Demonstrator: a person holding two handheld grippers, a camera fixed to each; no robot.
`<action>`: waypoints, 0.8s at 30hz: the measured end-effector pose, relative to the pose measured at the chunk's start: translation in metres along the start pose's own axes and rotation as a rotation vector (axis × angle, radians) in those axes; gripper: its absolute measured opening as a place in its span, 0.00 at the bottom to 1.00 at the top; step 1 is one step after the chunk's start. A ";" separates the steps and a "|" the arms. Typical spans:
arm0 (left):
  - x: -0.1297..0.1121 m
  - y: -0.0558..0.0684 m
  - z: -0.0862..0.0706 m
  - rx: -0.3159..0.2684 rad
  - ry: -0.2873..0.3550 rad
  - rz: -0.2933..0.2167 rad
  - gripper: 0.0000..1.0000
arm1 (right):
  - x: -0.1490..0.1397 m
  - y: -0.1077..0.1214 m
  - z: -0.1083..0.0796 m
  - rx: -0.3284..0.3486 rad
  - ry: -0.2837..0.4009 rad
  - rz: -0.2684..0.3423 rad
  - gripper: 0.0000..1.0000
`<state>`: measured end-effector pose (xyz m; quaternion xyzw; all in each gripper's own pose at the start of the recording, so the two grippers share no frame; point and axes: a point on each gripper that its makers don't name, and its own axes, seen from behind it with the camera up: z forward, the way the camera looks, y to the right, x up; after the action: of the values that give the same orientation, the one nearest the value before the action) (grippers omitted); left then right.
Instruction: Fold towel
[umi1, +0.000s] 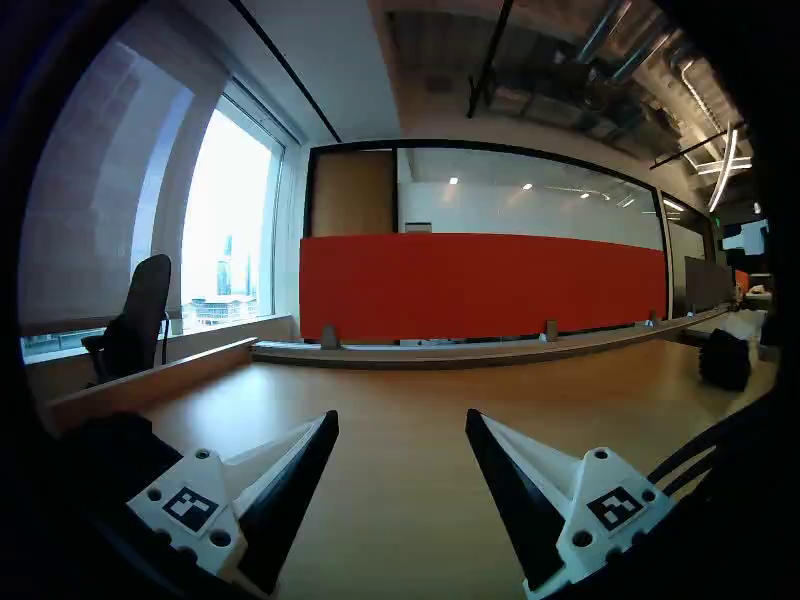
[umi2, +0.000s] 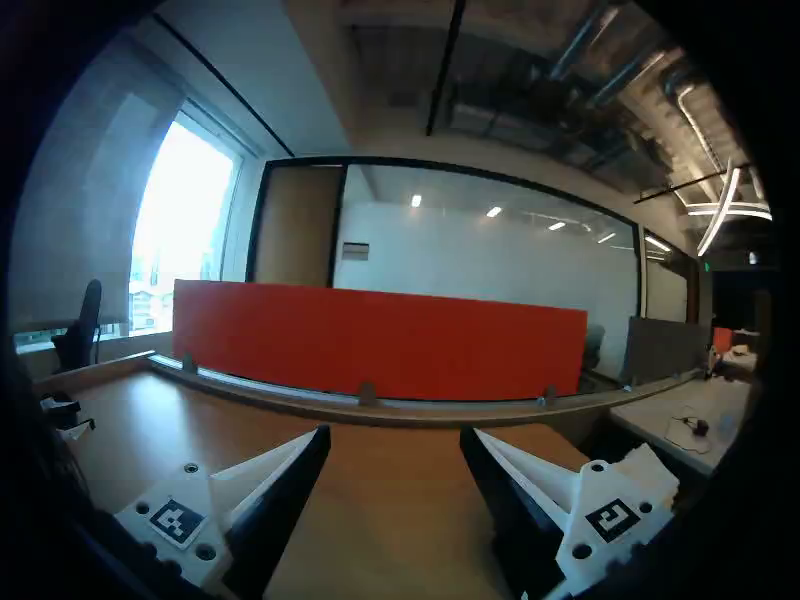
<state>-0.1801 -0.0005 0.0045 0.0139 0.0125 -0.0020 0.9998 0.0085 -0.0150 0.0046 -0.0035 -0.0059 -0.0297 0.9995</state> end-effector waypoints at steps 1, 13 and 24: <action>0.000 0.000 0.000 0.000 0.000 0.000 0.94 | -0.002 0.001 0.000 0.000 0.004 0.005 1.00; -0.001 0.001 0.001 0.000 0.000 -0.001 0.94 | -0.045 0.029 -0.004 -0.044 0.027 0.082 1.00; -0.002 0.001 0.001 0.000 0.001 -0.001 0.94 | -0.093 0.035 -0.002 -0.033 0.035 0.107 1.00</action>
<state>-0.1817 0.0004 0.0057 0.0140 0.0129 -0.0022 0.9998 -0.0822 0.0254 0.0011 -0.0197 0.0122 0.0236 0.9995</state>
